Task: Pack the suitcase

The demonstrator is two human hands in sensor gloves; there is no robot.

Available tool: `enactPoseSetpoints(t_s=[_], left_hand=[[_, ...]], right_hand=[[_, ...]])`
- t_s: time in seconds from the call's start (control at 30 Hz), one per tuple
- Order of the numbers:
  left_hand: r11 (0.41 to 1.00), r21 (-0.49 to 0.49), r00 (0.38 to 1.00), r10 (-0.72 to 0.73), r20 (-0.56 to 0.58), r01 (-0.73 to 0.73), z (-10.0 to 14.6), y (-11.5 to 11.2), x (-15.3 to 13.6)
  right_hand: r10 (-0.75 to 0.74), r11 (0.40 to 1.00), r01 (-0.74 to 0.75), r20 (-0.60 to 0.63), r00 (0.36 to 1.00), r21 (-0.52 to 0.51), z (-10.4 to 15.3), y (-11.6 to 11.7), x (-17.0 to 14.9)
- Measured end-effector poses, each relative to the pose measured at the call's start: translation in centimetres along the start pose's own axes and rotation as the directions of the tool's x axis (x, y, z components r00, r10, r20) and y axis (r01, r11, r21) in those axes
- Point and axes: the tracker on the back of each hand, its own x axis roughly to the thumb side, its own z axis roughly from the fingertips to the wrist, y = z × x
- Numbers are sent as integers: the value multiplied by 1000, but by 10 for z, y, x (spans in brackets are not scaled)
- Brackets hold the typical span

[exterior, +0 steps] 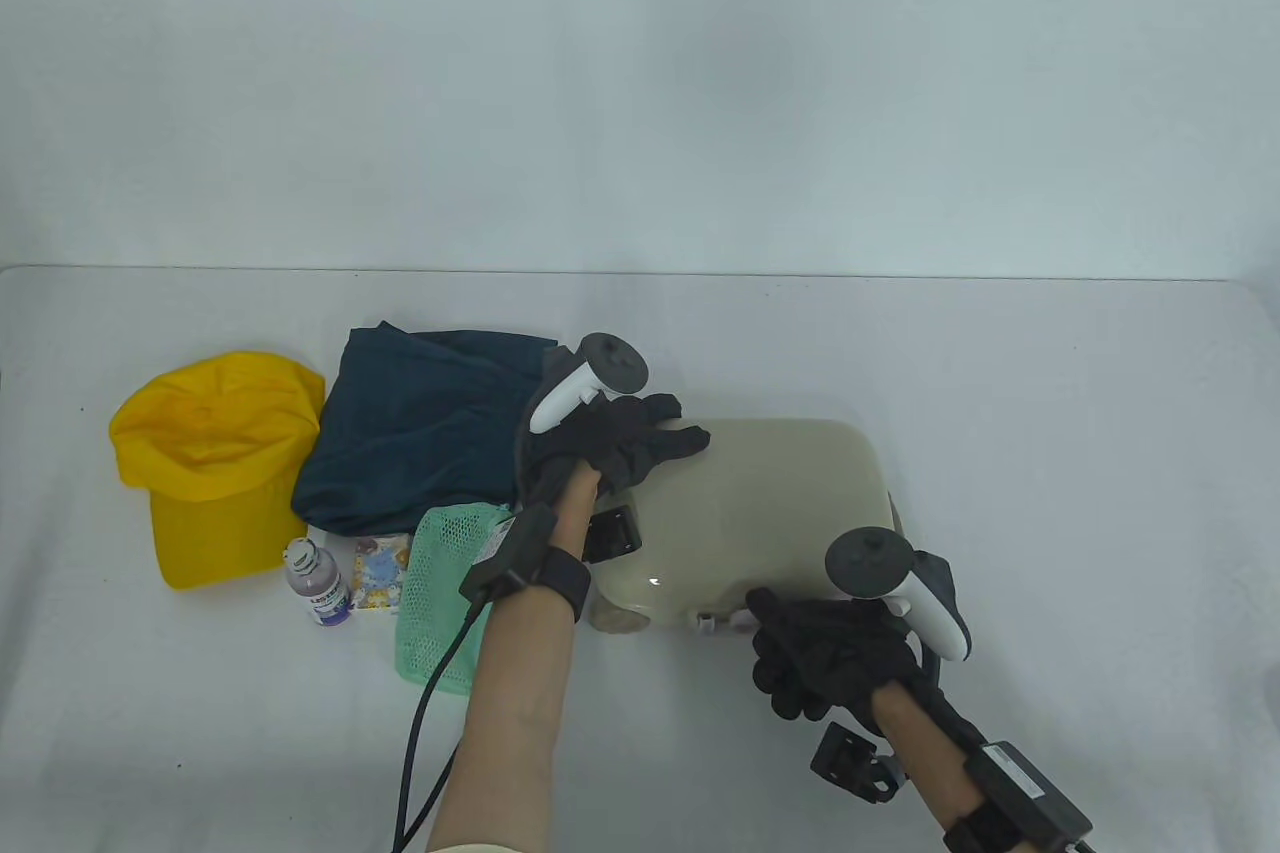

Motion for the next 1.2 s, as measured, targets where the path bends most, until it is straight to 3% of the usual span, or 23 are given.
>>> enactPoseSetpoints(t_s=[0.77,0.9,1.0,1.03,1.1,1.2], left_hand=[[999,-25,1000,23,15,-23,-1,3,-1],[999,-27,1000,24,17,-23,-2,4,-1],[999,-32,1000,20,17,-20,-3,5,-1],[999,-30,1000,15,13,-14,-2,5,0],[1000,-21,1000,-1,5,1,-2,6,0],[1000,18,1000,-9,-12,9,4,8,3]], right_hand=[[-192,978,193,-20,981,81,-9,19,-11],[-102,993,102,-6,995,60,-10,17,-9],[149,989,-149,-1,989,-17,-6,11,1],[274,960,-276,-29,961,-56,-4,11,5],[388,920,-389,-27,921,-49,-1,10,11],[384,922,-382,21,923,-57,12,-1,20]])
